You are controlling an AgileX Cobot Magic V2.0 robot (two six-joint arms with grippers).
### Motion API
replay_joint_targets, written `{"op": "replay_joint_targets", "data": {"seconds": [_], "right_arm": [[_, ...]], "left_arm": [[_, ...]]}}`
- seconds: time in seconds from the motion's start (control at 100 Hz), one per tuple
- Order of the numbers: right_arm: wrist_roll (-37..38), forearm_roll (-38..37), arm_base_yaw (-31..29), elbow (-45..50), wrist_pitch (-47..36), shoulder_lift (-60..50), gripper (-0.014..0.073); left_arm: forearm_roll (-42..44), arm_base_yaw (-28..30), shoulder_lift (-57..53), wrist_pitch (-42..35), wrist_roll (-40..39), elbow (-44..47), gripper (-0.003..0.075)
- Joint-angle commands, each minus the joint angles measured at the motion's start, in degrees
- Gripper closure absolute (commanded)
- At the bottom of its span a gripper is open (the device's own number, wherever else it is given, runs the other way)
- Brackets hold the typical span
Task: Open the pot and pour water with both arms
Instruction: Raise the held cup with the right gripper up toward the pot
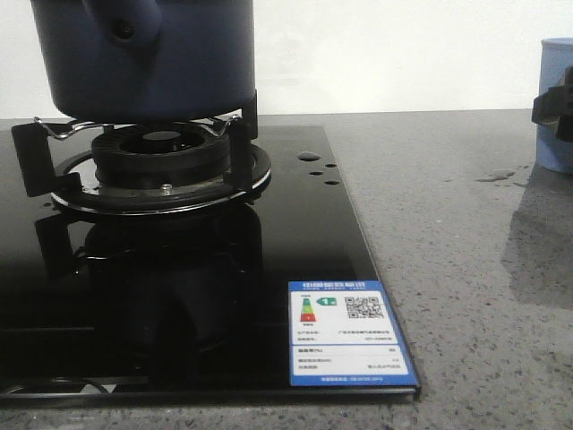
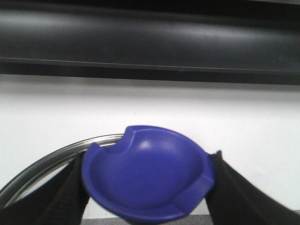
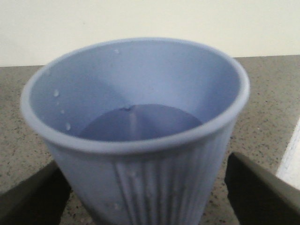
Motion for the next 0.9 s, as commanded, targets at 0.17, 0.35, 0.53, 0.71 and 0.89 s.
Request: {"op": "replay_joint_targets", "data": {"seconds": [0.17,0.35,0.53,0.71,0.89], "right_arm": [[-0.1,-0.6,0.0,-1.5,-5.3,-1.3,0.0169],[-0.1,-0.6,0.0,-1.5,-5.3,-1.3,0.0237],[-0.1,-0.6,0.0,-1.5,-5.4,-1.5,0.0237],[-0.1,-0.7,0.0,-1.5,-5.7,-2.2,0.0237],[-0.1,-2.5,0.0,-1.5,-4.9,-5.3,0.0237]], "left_arm": [[0.1,0.2,-1.2,-6.7,0.0,-2.1,0.035],[0.1,0.2,-1.2,-6.8,0.0,-2.1,0.035],[0.1,0.2,-1.2,-6.8,0.0,-2.1,0.035],[0.1,0.2,-1.2,-6.8,0.0,-2.1,0.035],[0.1,0.2,-1.2,-6.8,0.0,-2.1,0.035]]}}
